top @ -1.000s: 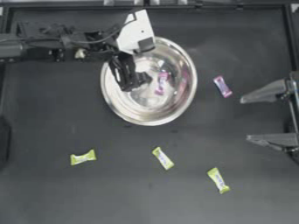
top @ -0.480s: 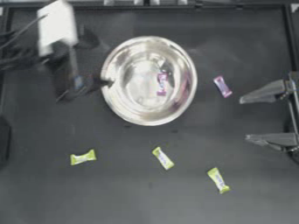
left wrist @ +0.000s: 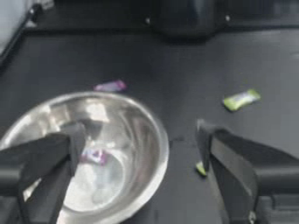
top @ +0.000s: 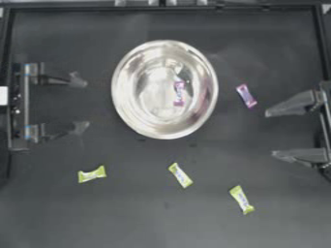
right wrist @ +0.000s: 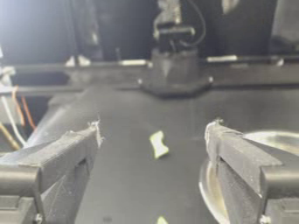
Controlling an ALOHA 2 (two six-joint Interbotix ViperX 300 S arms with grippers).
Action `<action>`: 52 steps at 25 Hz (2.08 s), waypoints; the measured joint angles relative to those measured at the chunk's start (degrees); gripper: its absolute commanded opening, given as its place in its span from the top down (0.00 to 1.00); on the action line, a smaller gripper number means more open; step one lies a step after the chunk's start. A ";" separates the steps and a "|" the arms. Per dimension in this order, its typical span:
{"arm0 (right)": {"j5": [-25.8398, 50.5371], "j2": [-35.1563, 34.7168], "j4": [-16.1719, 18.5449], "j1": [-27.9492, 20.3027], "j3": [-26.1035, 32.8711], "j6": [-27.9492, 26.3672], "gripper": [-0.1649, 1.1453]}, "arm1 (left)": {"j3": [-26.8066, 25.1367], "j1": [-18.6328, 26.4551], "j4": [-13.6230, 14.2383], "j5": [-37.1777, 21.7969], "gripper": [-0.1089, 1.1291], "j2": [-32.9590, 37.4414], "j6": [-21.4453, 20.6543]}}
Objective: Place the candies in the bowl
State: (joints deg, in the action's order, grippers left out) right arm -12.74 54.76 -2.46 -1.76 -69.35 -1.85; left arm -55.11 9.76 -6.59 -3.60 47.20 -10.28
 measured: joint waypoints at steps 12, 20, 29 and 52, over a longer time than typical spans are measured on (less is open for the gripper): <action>27.77 -1.49 -8.44 -15.56 10.20 -0.18 0.12 | -3.25 -0.18 -4.31 2.11 0.08 0.53 0.00; 44.82 -10.90 -6.94 -29.79 18.54 -5.98 0.12 | -3.96 -0.35 -4.66 3.43 0.08 0.70 0.00; 53.96 -25.49 8.53 -33.57 23.29 -20.83 0.12 | -3.96 -0.35 -4.75 3.43 0.08 0.70 0.09; 49.48 -42.98 16.00 -27.95 23.29 -35.60 0.12 | -3.96 -0.44 -5.01 3.34 0.08 0.70 0.09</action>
State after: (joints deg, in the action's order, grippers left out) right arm 36.74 11.78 13.54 -29.71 -46.05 -37.44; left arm -59.06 9.32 -11.60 -0.26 47.90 -10.20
